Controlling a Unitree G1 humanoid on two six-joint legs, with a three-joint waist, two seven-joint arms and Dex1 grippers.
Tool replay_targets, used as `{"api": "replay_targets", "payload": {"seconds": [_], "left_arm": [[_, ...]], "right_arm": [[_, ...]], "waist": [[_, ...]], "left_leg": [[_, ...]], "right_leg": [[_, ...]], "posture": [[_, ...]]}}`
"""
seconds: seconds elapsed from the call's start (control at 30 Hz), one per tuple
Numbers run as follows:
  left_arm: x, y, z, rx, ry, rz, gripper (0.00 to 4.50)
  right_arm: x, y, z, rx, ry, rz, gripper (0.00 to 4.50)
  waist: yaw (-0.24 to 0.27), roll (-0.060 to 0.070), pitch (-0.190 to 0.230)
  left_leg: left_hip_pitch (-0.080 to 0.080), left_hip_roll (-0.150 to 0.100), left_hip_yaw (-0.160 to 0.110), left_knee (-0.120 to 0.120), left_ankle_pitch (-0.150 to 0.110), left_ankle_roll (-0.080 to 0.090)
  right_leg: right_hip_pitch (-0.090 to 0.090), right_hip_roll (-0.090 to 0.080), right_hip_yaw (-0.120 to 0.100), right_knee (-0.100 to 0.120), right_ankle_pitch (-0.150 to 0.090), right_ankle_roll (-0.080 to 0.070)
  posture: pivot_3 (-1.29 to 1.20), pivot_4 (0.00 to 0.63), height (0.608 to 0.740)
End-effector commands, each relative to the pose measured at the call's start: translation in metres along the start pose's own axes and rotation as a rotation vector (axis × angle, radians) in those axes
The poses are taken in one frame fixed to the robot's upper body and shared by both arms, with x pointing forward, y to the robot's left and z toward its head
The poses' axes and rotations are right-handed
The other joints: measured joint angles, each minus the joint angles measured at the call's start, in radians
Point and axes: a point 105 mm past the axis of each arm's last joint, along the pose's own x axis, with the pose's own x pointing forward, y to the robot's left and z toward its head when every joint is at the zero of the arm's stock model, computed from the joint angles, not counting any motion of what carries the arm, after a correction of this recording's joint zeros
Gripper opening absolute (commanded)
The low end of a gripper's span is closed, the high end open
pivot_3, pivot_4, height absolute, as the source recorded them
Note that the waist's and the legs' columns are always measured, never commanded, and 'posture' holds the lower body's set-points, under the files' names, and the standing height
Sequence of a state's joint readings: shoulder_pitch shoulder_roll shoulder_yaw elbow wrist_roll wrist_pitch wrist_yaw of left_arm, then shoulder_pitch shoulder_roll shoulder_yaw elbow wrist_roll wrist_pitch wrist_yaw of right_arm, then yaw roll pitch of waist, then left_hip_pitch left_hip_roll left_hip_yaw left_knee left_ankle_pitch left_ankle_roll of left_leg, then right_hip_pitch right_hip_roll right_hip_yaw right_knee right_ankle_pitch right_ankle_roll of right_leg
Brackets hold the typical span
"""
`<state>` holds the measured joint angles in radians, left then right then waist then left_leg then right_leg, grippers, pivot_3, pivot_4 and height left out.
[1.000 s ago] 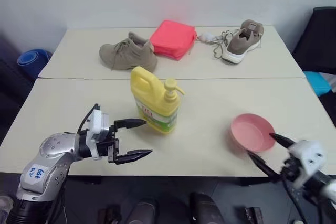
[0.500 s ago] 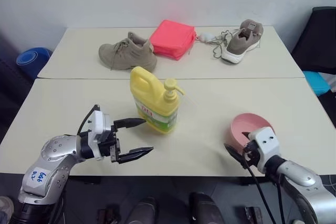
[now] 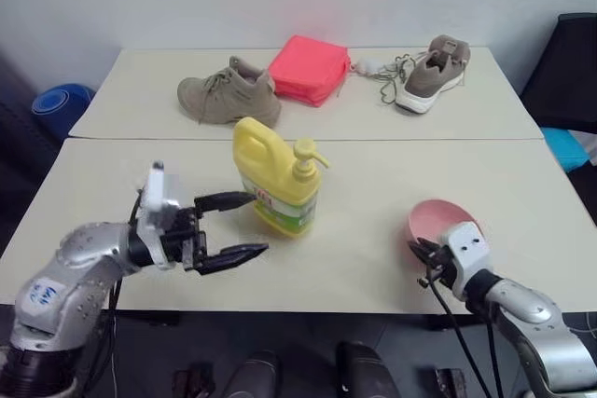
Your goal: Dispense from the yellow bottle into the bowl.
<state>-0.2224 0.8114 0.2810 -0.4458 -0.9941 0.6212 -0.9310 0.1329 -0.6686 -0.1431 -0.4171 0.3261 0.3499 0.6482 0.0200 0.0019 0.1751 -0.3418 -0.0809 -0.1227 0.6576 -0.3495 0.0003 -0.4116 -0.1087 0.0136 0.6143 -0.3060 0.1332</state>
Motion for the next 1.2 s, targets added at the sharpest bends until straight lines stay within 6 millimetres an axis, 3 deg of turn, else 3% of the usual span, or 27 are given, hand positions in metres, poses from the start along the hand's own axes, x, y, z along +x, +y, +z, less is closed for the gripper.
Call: {"api": "replay_targets", "payload": {"seconds": [0.03, 0.23, 0.5, 0.6, 0.8, 0.93, 1.2], "left_arm": [[-0.004, 0.002, 0.035, 0.010, -0.092, -0.013, 4.10], [0.019, 0.023, 0.071, 0.127, -0.180, -0.017, 2.47], [0.063, 0.033, 0.063, 0.225, -0.143, -0.114, 0.03], [0.074, 0.033, 0.065, 0.226, -0.175, -0.146, 0.03], [0.093, 0.045, 0.050, 0.273, -0.106, -0.112, 0.03], [0.096, 0.054, 0.043, 0.252, -0.072, -0.054, 0.03], [0.101, 0.050, 0.017, 0.224, 0.055, -0.080, 0.03]], "right_arm": [[-0.010, 0.018, 0.066, -0.212, -0.188, 0.216, 0.00], [-0.015, 0.045, 0.114, -0.352, -0.200, 0.510, 0.00], [-0.010, 0.063, 0.134, -0.316, -0.094, 0.665, 0.00], [-0.008, 0.067, 0.136, -0.293, -0.061, 0.682, 0.00], [0.001, 0.063, 0.142, -0.335, -0.042, 0.642, 0.00], [0.003, 0.062, 0.145, -0.355, -0.043, 0.630, 0.00], [0.005, 0.065, 0.147, -0.368, -0.049, 0.629, 0.00]], "waist": [[-0.006, 0.000, 0.000], [-0.004, -0.001, 0.001], [0.004, -0.003, 0.002], [0.005, -0.003, 0.002], [0.003, -0.003, 0.002], [0.004, -0.004, 0.002], [0.004, -0.004, 0.002]], "left_leg": [[0.001, 0.000, 0.000, 0.000, 0.000, 0.000], [-0.002, 0.003, -0.002, 0.003, -0.001, -0.001], [-0.013, 0.003, -0.004, 0.008, -0.001, -0.001], [-0.017, 0.003, -0.003, 0.009, -0.001, -0.001], [-0.027, 0.003, -0.002, 0.017, -0.001, -0.002], [-0.028, 0.002, -0.003, 0.024, -0.001, -0.002], [-0.028, 0.003, -0.003, 0.024, -0.001, -0.002]], "right_leg": [[0.000, 0.000, 0.000, 0.000, 0.000, 0.000], [0.001, 0.008, -0.002, -0.001, 0.000, 0.000], [-0.007, 0.007, -0.005, -0.003, 0.001, 0.000], [-0.012, 0.007, -0.004, -0.001, 0.001, 0.000], [-0.021, 0.007, -0.004, 0.006, 0.002, 0.000], [-0.021, 0.007, -0.004, 0.008, 0.003, 0.000], [-0.021, 0.007, -0.004, 0.008, 0.003, 0.000]], "posture": [[0.00, 0.150, 0.740], [0.00, 0.150, 0.740], [0.00, 0.150, 0.740], [0.00, 0.150, 0.740], [0.00, 0.150, 0.740], [0.00, 0.150, 0.740], [0.00, 0.150, 0.740]]}}
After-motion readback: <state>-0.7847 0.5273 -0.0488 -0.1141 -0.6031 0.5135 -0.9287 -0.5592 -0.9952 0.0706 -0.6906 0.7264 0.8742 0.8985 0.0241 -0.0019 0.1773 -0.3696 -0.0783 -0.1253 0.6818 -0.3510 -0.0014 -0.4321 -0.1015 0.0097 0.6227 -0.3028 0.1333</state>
